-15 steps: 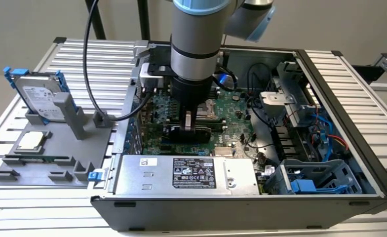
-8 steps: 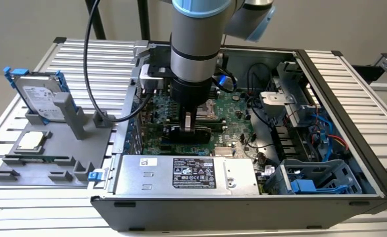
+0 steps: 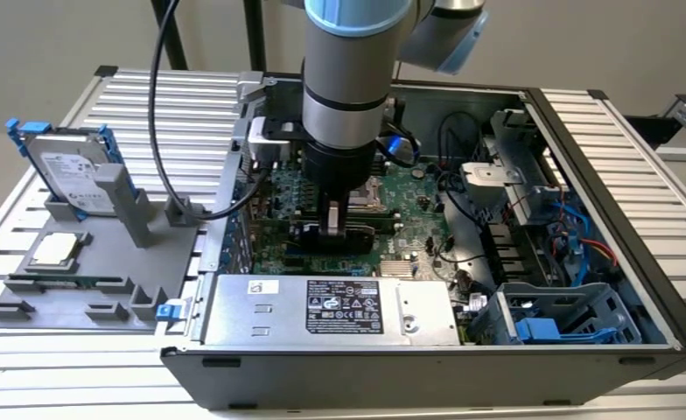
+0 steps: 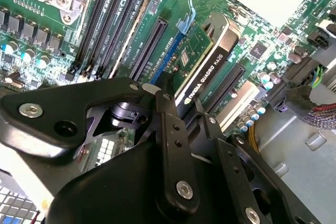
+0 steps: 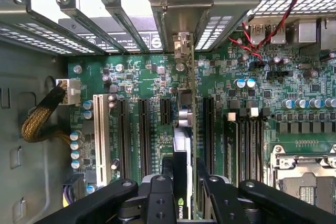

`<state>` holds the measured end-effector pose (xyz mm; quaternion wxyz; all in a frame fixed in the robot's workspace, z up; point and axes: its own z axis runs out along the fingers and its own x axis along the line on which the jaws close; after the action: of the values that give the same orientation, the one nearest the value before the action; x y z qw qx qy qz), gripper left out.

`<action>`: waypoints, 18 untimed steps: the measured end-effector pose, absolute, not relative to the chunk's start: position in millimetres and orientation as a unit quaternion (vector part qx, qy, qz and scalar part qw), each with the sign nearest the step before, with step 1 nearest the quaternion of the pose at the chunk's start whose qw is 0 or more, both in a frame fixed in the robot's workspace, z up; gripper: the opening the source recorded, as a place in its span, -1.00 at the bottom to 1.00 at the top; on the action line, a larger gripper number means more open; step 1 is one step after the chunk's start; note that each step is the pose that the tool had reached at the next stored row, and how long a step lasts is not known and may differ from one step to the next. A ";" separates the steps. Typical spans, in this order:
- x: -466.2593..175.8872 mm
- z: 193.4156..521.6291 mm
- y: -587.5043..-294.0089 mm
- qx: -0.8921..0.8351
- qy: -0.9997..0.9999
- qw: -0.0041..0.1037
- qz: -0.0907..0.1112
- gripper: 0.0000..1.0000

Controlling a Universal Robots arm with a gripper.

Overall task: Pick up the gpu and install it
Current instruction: 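Insert the gpu into the slot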

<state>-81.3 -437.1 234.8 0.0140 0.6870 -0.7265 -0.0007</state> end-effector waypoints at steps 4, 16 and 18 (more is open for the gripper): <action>-81.4 235.4 -437.2 0.687 -0.726 0.015 0.000 1.00; -81.3 272.1 -437.3 0.687 -0.726 0.015 -0.001 1.00; -81.3 281.2 -437.3 0.687 -0.726 0.015 -0.001 1.00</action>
<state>-81.3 -437.3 281.2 0.0150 0.6870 -0.7265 -0.0005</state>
